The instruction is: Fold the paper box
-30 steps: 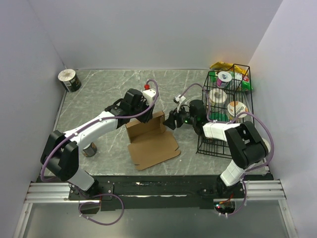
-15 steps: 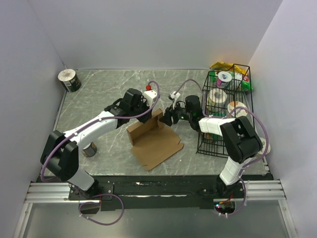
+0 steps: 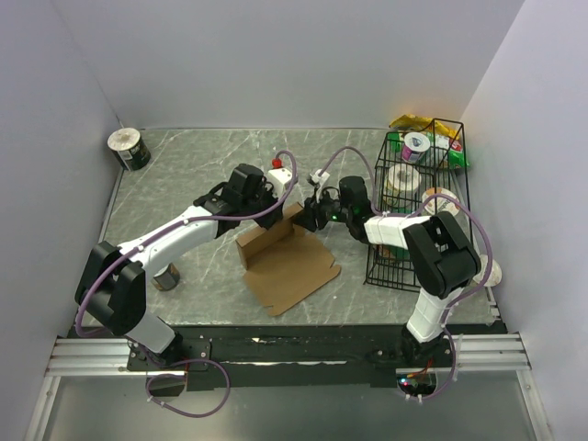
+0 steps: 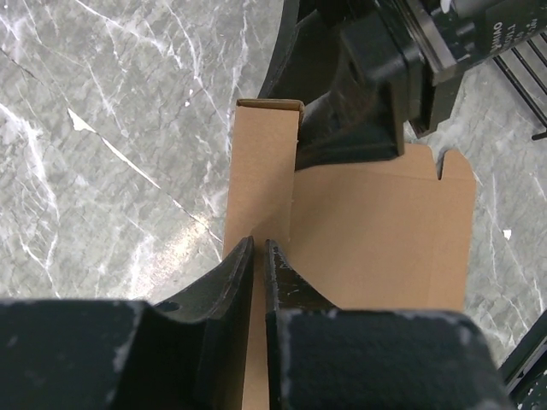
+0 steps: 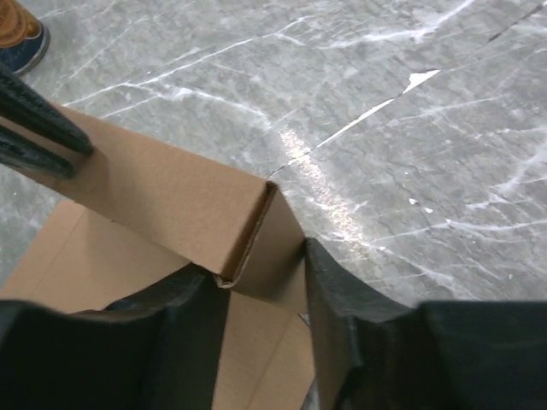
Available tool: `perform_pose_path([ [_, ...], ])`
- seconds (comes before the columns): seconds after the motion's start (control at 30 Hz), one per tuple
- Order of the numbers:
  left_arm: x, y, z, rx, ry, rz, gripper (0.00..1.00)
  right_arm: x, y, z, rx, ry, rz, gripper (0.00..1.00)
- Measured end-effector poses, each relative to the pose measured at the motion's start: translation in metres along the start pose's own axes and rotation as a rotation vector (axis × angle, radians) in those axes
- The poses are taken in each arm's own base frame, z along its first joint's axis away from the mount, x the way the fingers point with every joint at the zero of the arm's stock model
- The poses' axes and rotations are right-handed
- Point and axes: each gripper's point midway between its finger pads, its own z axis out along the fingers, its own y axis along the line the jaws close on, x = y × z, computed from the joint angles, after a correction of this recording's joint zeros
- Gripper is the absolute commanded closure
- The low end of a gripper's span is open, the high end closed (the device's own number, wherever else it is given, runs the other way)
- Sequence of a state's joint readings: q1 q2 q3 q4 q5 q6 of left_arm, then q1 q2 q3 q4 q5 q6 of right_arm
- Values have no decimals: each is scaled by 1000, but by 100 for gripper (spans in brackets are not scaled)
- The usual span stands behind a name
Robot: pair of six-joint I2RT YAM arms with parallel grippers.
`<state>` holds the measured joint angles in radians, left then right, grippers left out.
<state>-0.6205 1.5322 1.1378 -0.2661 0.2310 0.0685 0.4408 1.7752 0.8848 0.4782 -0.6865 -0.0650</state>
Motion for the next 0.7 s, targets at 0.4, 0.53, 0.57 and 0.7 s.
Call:
perform_pose_path([
  [0.4, 0, -9, 1, 33, 0, -6, 78, -3, -9, 3, 72, -18, -17, 86],
  [0.53, -1, -3, 1, 13, -3, -30, 43, -3, -9, 4, 104, -27, -18, 96],
  [0.57, 0, 1, 0, 3, -4, -38, 37, -2, -9, 3, 116, -27, -17, 97],
  [0.7, 2, 14, -4, -25, -9, -104, 5, 2, -8, -3, 161, -37, -9, 99],
])
